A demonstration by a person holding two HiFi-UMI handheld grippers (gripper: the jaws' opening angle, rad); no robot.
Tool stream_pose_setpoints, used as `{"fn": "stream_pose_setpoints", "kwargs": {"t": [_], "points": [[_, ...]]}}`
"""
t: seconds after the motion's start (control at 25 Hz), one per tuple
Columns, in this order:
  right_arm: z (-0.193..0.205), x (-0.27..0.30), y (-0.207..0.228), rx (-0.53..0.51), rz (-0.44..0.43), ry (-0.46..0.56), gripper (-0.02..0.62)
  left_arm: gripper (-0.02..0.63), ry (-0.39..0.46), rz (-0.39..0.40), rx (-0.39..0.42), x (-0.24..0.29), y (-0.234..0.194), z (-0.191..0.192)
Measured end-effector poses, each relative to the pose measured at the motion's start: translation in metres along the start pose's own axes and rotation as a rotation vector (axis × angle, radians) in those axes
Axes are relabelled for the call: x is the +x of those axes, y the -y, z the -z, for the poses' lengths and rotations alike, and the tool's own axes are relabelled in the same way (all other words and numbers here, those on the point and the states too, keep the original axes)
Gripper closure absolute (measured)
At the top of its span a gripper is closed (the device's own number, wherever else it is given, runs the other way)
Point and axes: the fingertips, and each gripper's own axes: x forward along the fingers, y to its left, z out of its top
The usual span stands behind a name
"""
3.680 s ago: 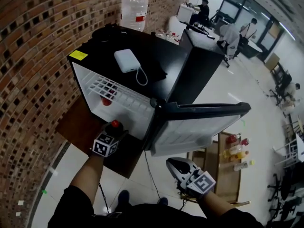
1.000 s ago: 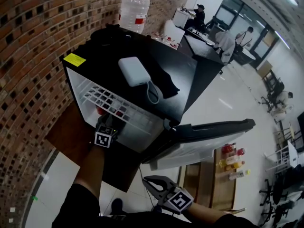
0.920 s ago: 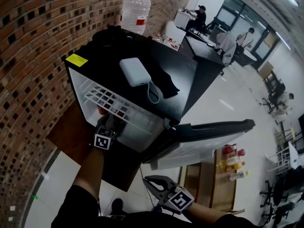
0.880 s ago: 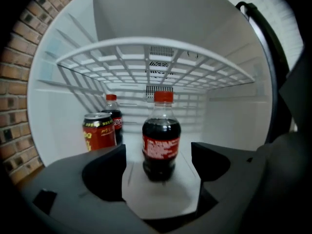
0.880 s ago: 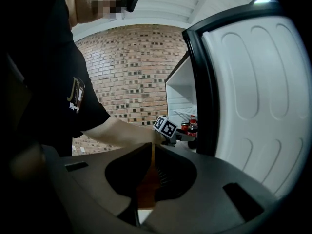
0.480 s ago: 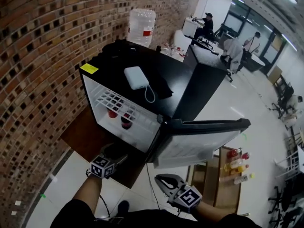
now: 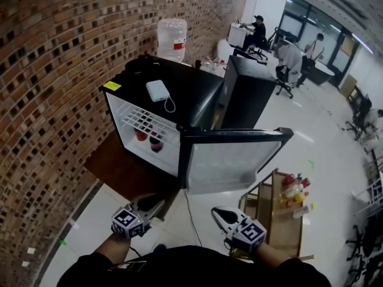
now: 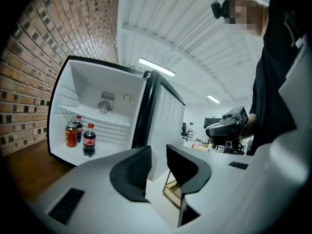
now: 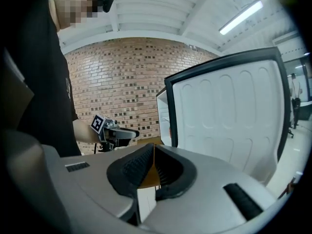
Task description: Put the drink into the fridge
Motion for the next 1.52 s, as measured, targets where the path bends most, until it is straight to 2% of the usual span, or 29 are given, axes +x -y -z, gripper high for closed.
{"fn": "stream_pose_setpoints", "kwargs": {"t": [0.2,0.4,0.6,0.76,1.04,1.52], "points": [[-0.005,-0.057,0.0,0.044,0.046,0.052,0.595,0.603,0.047,0.095,-0.044,-0.008,0.072,-0.025],[-0.01,-0.113,0.0,0.076,0.094,0.139,0.595,0.603,-0.007,0.214,-0.058,-0.013,0.128,-0.025],[-0.01,-0.158,0.006,0.134,0.15,0.224,0.595,0.603,-0.016,0.267,-0.053,-0.008,0.16,-0.028],[-0.008,-0.175,0.005,0.129,0.19,0.246,0.595,0.603,-0.028,0.305,-0.033,-0.002,0.179,-0.025],[-0.007,-0.193,-0.003,0.123,0.213,0.254,0.595,0.603,-0.031,0.308,-0.057,-0.005,0.188,-0.02],[-0.006,-0.184,0.0,0.12,0.215,0.235,0.595,0.603,-0.042,0.31,-0.025,0.0,0.176,-0.016]]}}
